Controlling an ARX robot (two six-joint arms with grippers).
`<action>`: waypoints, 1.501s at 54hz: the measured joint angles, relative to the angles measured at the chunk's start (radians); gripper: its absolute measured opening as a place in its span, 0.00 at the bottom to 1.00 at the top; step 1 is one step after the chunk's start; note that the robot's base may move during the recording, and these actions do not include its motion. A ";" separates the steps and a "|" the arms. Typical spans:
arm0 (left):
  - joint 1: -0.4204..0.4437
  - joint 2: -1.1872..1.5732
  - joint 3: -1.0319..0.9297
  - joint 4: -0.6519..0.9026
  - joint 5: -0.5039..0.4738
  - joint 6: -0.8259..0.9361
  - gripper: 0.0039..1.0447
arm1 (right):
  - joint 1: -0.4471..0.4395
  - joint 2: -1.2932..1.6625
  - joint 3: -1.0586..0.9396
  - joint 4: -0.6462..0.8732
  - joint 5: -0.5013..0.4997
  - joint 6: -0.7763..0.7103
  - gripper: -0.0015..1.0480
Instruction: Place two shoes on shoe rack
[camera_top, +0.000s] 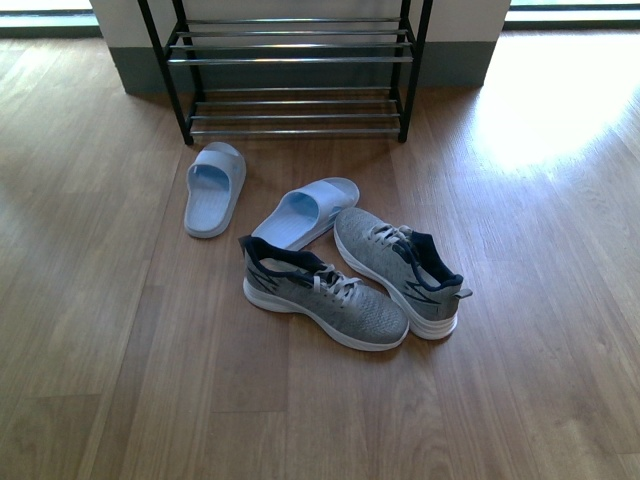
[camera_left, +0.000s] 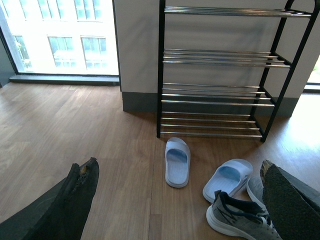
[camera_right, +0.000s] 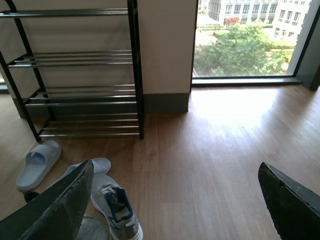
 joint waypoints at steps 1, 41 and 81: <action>0.000 0.000 0.000 0.000 0.000 0.000 0.91 | 0.000 0.000 0.000 0.000 0.000 0.000 0.91; 0.000 0.000 0.000 0.000 0.000 0.000 0.91 | -0.016 0.124 0.016 0.045 -0.148 0.058 0.91; 0.000 0.000 0.000 0.000 0.000 0.000 0.91 | 0.114 2.253 0.780 0.585 -0.070 -0.134 0.91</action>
